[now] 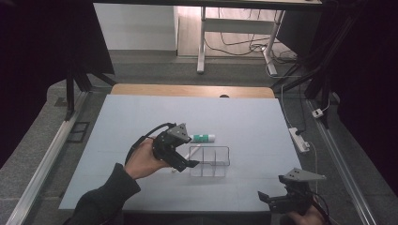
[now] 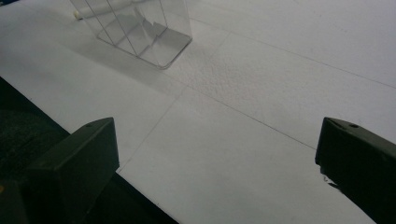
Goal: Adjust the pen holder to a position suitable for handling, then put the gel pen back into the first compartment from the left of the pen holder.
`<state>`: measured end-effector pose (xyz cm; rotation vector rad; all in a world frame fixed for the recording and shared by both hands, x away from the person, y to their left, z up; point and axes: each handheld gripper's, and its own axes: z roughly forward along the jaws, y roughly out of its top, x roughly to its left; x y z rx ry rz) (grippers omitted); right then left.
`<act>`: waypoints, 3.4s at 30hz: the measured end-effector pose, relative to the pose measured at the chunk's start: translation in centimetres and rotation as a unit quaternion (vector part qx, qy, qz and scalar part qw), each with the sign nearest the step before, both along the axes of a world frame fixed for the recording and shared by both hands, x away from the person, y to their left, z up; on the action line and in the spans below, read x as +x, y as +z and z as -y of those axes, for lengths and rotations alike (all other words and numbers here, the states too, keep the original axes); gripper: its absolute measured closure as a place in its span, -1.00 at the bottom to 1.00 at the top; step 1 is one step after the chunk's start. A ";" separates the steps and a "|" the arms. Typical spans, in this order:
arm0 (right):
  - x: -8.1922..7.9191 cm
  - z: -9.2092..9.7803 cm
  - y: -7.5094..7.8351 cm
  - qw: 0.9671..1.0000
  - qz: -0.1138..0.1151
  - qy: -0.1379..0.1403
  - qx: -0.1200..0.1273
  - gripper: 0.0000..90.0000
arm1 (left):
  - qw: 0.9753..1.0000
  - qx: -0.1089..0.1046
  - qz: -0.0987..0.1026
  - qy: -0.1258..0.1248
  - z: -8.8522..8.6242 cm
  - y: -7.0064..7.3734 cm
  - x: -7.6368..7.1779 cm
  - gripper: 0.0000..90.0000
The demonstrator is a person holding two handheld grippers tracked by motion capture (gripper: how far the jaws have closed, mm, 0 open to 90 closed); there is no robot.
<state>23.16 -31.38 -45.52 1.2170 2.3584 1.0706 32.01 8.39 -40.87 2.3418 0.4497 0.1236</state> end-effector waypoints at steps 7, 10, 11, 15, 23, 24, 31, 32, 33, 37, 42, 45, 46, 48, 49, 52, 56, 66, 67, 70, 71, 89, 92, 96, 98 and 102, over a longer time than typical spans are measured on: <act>0.0 0.0 0.0 1.000 0.001 0.000 -0.001 -1.00 | 0.999 -0.032 -0.017 0.038 -2.3 -1.0 -0.8 -0.88; 0.0 0.0 0.0 1.000 0.000 0.000 0.000 -1.00 | 0.997 -0.051 -0.022 0.056 -3.5 -1.5 -1.2 -0.93; 0.0 0.0 0.0 1.000 0.000 0.000 0.000 -1.00 | 0.996 -0.056 -0.024 0.062 -3.9 -1.6 -1.4 -0.94; 0.0 0.0 0.0 1.000 0.000 0.001 0.000 -1.00 | 0.993 -0.077 -0.027 0.082 -5.6 -1.9 -2.2 -0.99; -0.1 0.0 0.0 1.000 0.002 0.003 0.001 -1.00 | 0.988 -0.098 -0.024 0.120 -9.0 -3.0 -4.1 -1.00; -0.1 0.0 0.1 1.000 0.002 0.003 0.000 -1.00 | 0.987 -0.095 -0.020 0.125 -9.4 -3.1 -4.3 -1.00; -0.1 -0.1 0.0 1.000 0.001 0.005 -0.003 -1.00 | 0.983 -0.084 -0.010 0.161 -11.8 -4.0 -5.6 -1.00; -0.1 -0.1 0.0 1.000 0.001 0.005 -0.003 -1.00 | 0.983 -0.085 -0.009 0.162 -12.0 -4.1 -5.7 -1.00; -0.1 -0.1 0.0 1.000 0.001 0.005 -0.003 -1.00 | 0.983 -0.088 -0.008 0.163 -12.3 -4.2 -5.8 -1.00; -0.1 -0.1 0.0 1.000 0.000 0.006 -0.002 -1.00 | 0.983 -0.074 -0.004 0.169 -12.8 -4.7 -5.9 -1.00; -0.1 -0.1 0.0 1.000 0.001 0.006 -0.005 -1.00 | 0.980 -0.065 -0.006 0.186 -13.3 -5.3 -5.7 -1.00; -0.1 -0.1 0.0 1.000 0.000 0.005 -0.003 -1.00 | 0.977 -0.073 -0.008 0.199 -13.9 -5.4 -5.6 -1.00; -0.1 -0.1 0.0 1.000 0.001 0.006 -0.002 -1.00 | 0.975 -0.075 -0.009 0.209 -14.0 -5.5 -5.5 -1.00; -0.1 -0.2 0.0 1.000 0.001 0.007 -0.006 -1.00 | 0.973 -0.075 -0.017 0.219 -14.5 -5.7 -5.3 -1.00; -0.1 -0.2 0.0 1.000 0.000 0.007 -0.006 -1.00 | 0.971 -0.074 -0.021 0.226 -14.7 -5.8 -5.3 -1.00; -0.1 -0.2 0.0 1.000 0.000 0.006 -0.005 -1.00 | 0.968 -0.068 -0.028 0.241 -15.2 -6.0 -5.0 -1.00; -0.1 -0.2 0.0 1.000 0.000 0.008 -0.006 -1.00 | 0.963 -0.050 -0.030 0.262 -15.6 -6.4 -4.9 -1.00; -0.1 -0.3 0.0 1.000 0.000 0.008 -0.007 -1.00 | 0.959 -0.001 -0.048 0.281 -15.5 -7.9 -4.1 -1.00; -0.1 -0.3 0.0 1.000 -0.001 0.008 -0.007 -1.00 | 0.959 0.006 -0.051 0.280 -15.4 -8.1 -4.0 -1.00; -0.1 -0.3 0.0 1.000 -0.001 0.009 -0.008 -1.00 | 0.958 0.034 -0.058 0.278 -15.1 -8.7 -3.7 -1.00; -0.1 -0.3 0.0 1.000 -0.001 0.009 -0.009 -1.00 | 0.958 0.042 -0.061 0.277 -15.1 -8.9 -3.6 -1.00; -0.1 -0.4 0.0 1.000 -0.002 0.010 -0.012 -1.00 | 0.935 0.133 -0.125 0.304 -14.6 -11.4 -2.1 -0.88; -0.1 -0.4 0.0 1.000 -0.002 0.010 -0.013 -1.00 | 0.932 0.147 -0.129 0.305 -14.4 -11.5 -2.2 -0.64; -0.1 -0.4 0.0 1.000 -0.002 0.010 -0.013 -1.00 | 0.931 0.144 -0.126 0.310 -14.7 -11.0 -2.4 -0.15; -0.1 -0.4 0.0 1.000 -0.003 0.010 -0.013 -1.00 | 0.931 0.149 -0.125 0.309 -14.7 -10.9 -2.6 0.03; -0.1 -0.4 0.0 1.000 -0.002 0.010 -0.013 -1.00 | 0.937 0.158 -0.120 0.286 -14.1 -10.7 -2.9 0.42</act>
